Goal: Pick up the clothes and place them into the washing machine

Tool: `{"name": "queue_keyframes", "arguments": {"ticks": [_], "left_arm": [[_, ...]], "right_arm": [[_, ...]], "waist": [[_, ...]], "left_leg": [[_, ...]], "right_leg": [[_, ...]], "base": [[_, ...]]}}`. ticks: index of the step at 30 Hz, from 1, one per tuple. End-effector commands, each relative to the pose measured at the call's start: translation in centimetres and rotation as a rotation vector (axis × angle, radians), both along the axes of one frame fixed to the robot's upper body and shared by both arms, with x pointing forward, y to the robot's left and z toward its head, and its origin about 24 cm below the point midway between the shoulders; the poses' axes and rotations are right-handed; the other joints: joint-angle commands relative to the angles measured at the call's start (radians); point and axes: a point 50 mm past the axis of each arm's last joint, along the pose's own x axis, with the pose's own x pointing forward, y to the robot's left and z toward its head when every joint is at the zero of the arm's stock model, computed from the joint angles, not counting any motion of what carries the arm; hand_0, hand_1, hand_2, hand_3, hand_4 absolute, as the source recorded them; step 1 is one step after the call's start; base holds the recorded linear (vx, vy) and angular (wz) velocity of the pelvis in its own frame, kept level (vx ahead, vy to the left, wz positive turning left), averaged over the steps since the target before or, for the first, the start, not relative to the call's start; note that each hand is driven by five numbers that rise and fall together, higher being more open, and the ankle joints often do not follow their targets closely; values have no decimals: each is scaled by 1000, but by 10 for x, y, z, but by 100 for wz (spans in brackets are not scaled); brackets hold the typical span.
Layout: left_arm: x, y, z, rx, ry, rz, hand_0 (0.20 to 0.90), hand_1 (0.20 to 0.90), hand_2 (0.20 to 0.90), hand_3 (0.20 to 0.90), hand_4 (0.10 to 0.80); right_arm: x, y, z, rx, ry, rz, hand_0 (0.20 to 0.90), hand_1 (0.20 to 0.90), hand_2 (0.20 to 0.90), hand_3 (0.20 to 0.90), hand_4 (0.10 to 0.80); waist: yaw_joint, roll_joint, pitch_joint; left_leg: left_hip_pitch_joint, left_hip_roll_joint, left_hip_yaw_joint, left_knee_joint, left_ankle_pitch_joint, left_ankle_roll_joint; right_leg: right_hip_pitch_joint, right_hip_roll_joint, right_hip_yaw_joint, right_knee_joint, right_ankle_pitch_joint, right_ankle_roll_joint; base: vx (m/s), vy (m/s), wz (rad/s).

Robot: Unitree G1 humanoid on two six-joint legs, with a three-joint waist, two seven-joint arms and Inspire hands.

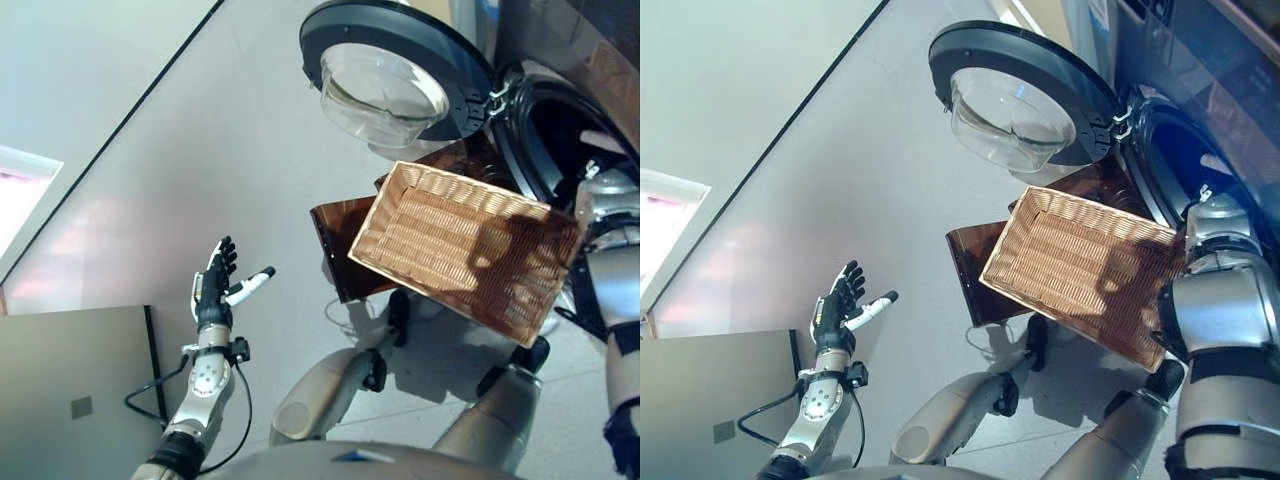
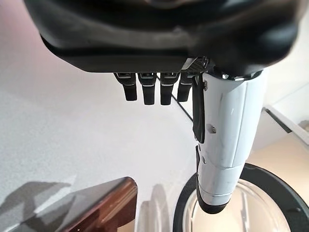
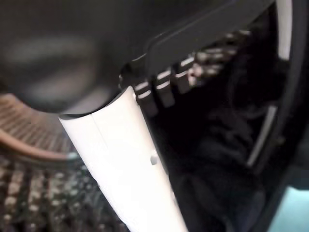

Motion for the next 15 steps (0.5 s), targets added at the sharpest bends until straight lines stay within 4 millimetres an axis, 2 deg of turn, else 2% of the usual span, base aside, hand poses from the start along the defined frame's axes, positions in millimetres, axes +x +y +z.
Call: {"name": "queue_keyframes", "arguments": {"ticks": [1,9,11,15], "left_arm": [[6,34,26,48,-146,145,900,900,900,900,800],[10,31,26,41,-147,150,900,900,900,900,800],[11,28,24,31,-140,141,900,900,900,900,800],[11,27,24,39,-137,122,900,900,900,900,800]], "right_arm": [[-6,1,123,-294,-255,27,900,900,900,900,800],[1,6,113,-126,-389,92,900,900,900,900,800],[6,10,106,-14,-477,139,900,900,900,900,800],[16,18,81,354,-770,242,900,900,900,900,800]], "waist": [[7,7,-29],[4,-4,-22],[3,-5,-22],[7,1,-22]], "left_leg": [[-75,11,-24,93,-66,-104],[-71,13,-23,88,-66,-103],[-68,14,-19,84,-68,-102],[-63,13,-14,78,-74,-99]], "right_leg": [[97,20,4,-106,39,-25],[96,26,8,-106,36,-28],[94,26,13,-109,37,-27],[93,27,18,-111,35,-27]], "base": [[0,0,0],[0,0,0],[11,19,-1],[12,15,-4]]}}
